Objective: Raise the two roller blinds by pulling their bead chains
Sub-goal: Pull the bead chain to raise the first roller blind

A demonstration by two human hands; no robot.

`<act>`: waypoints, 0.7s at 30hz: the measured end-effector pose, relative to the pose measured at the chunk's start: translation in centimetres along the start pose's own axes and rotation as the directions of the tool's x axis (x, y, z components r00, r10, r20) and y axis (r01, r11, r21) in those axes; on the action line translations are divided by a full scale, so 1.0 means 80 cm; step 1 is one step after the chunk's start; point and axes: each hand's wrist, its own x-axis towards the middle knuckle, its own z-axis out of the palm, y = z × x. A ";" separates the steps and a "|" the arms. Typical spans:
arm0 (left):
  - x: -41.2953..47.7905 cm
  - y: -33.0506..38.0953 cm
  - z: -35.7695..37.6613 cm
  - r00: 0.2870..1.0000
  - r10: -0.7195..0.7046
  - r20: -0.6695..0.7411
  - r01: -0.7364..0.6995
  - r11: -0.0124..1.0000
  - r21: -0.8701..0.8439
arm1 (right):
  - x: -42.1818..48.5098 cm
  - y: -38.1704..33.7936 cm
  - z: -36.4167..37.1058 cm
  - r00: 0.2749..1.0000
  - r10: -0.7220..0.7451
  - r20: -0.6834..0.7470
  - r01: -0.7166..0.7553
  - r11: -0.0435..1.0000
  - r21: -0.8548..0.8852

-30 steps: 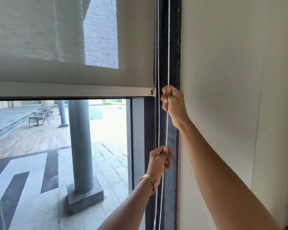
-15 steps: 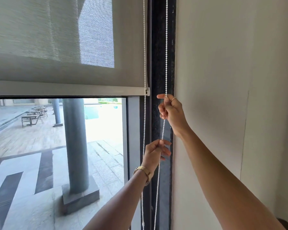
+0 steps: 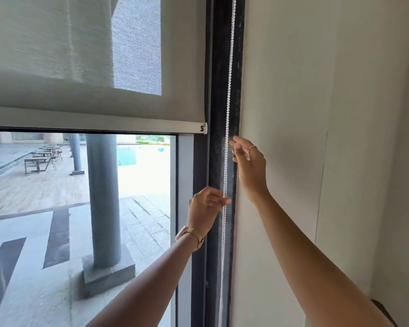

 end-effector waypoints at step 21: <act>-0.126 0.119 -0.205 0.817 0.534 0.216 -0.377 0.213 0.901 | -0.171 -0.096 0.088 0.948 -0.202 0.246 0.301 0.820 -0.486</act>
